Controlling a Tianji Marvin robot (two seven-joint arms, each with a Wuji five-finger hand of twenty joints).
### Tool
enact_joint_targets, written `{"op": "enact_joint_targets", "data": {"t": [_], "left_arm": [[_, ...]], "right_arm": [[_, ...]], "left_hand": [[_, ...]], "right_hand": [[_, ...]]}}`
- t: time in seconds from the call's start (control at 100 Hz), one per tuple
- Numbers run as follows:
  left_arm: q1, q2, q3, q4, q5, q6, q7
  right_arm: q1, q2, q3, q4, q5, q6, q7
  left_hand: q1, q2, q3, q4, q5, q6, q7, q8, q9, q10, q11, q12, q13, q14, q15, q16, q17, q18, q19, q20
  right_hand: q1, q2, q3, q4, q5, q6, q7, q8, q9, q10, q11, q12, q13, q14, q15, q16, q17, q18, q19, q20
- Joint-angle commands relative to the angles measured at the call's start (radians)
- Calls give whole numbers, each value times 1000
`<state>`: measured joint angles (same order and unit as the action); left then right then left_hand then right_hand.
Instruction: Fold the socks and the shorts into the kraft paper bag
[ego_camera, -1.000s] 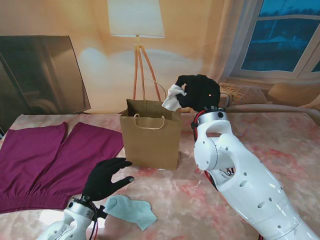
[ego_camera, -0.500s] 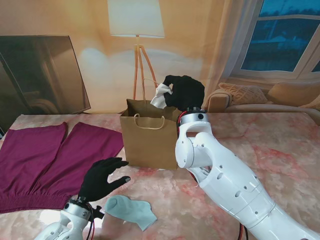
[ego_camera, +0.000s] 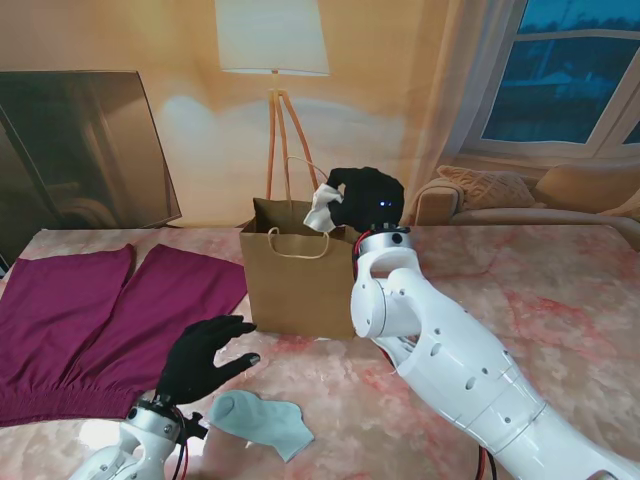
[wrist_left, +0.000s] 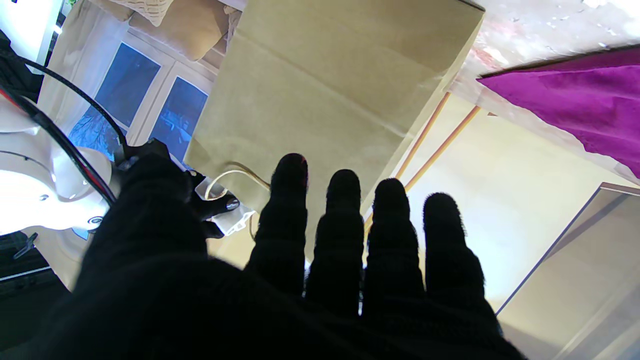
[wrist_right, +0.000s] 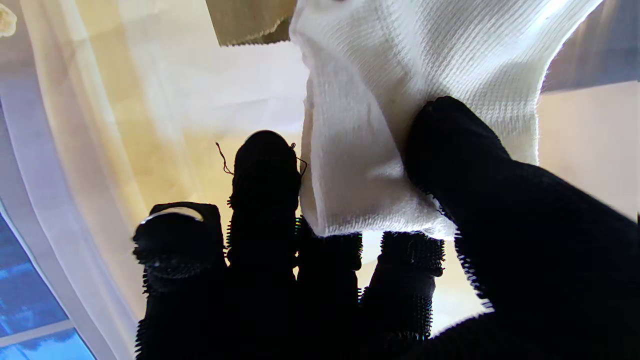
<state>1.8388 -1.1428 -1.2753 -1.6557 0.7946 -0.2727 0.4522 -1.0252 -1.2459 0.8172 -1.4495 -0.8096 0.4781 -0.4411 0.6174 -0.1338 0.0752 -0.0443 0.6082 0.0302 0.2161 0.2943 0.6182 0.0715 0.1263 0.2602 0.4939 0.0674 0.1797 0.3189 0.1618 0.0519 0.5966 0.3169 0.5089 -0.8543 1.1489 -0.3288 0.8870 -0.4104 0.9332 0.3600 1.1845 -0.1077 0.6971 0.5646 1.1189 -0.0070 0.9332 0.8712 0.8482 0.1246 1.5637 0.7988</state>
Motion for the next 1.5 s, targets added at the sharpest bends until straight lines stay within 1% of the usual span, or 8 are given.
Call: {"op": "enact_joint_targets", "data": {"t": [0.0, 0.59, 0.82, 0.97, 1.09, 1.14, 1.17, 1.49], "left_arm": [[2, -2, 1, -1, -5, -5, -2], [-1, -1, 1, 4, -2, -6, -3], [-3, -1, 4, 8, 0, -9, 3], [-2, -2, 5, 9, -4, -8, 1], [-2, -1, 5, 9, -1, -7, 2], [-2, -1, 5, 10, 0, -6, 3], [-2, -1, 5, 10, -1, -6, 3], [-5, -2, 8, 15, -1, -9, 8]], "right_arm": [[-6, -2, -3, -3, -7, -7, 8], [21, 27, -52, 14, -56, -27, 115], [19, 52, -54, -8, -99, -41, 186], [14, 60, -49, -22, -111, -42, 210], [5, 63, -37, -34, -112, -39, 217], [2, 64, -32, -38, -112, -40, 218], [0, 66, -29, -41, -114, -41, 223], [-15, 79, -8, -69, -126, -49, 264]], "left_hand": [[1, 21, -22, 65, 18, -6, 1, 6, -39, 10, -16, 4, -23, -10, -15, -4, -8, -8, -7, -8], [1, 20, -22, 65, 17, -5, 1, 6, -39, 12, -16, 3, -24, -10, -15, -4, -9, -8, -7, -8], [0, 19, -22, 65, 18, -6, 1, 6, -39, 11, -16, 4, -24, -10, -15, -3, -8, -8, -8, -9], [0, 19, -22, 65, 18, -8, 1, 6, -39, 11, -16, 4, -23, -10, -14, -3, -9, -8, -9, -9], [3, 15, -20, 65, 17, -7, 1, 6, -38, 10, -16, 4, -22, -12, -14, -3, -8, -8, -9, -9], [3, 16, -20, 65, 17, -6, 1, 6, -39, 13, -16, 4, -24, -10, -15, -3, -9, -8, -9, -9], [2, 16, -20, 65, 16, -7, 1, 6, -40, 11, -16, 4, -24, -11, -15, -3, -9, -8, -9, -9], [1, 16, -19, 65, 16, -7, 1, 6, -41, 12, -17, 3, -26, -8, -16, -4, -10, -7, -11, -10]], "right_hand": [[47, 70, 16, 11, 19, -26, 59, 3, -21, -9, 19, -11, -23, -10, 8, 16, -1, -36, 57, -2], [23, 75, 8, 3, 12, -12, 55, -13, -31, -10, 12, -16, -37, -7, -17, 4, -20, -30, 35, -6], [-5, 41, 4, -5, -2, -6, 48, -19, -54, -14, 3, -20, -64, -2, -60, -12, -52, -17, 5, -7], [-45, 27, -19, -18, -84, 56, -2, -46, -136, -6, -23, -28, -126, -2, -143, -44, -106, -7, -31, 3], [-117, 68, -21, 44, -104, 136, -173, -3, -209, -1, -31, -68, -171, 2, -205, -67, -144, -10, -77, 28], [-146, 86, -17, 114, -111, 162, -236, 27, -236, 1, -44, -77, -189, 4, -223, -75, -156, -8, -86, 33], [-163, 98, -22, 161, -117, 177, -296, 107, -255, 1, -51, -85, -199, 5, -233, -79, -164, -9, -95, 39], [-230, 134, -119, 171, -252, 239, -402, 74, -393, 12, -133, -142, -281, 11, -325, -116, -242, -2, -165, 42]]}}
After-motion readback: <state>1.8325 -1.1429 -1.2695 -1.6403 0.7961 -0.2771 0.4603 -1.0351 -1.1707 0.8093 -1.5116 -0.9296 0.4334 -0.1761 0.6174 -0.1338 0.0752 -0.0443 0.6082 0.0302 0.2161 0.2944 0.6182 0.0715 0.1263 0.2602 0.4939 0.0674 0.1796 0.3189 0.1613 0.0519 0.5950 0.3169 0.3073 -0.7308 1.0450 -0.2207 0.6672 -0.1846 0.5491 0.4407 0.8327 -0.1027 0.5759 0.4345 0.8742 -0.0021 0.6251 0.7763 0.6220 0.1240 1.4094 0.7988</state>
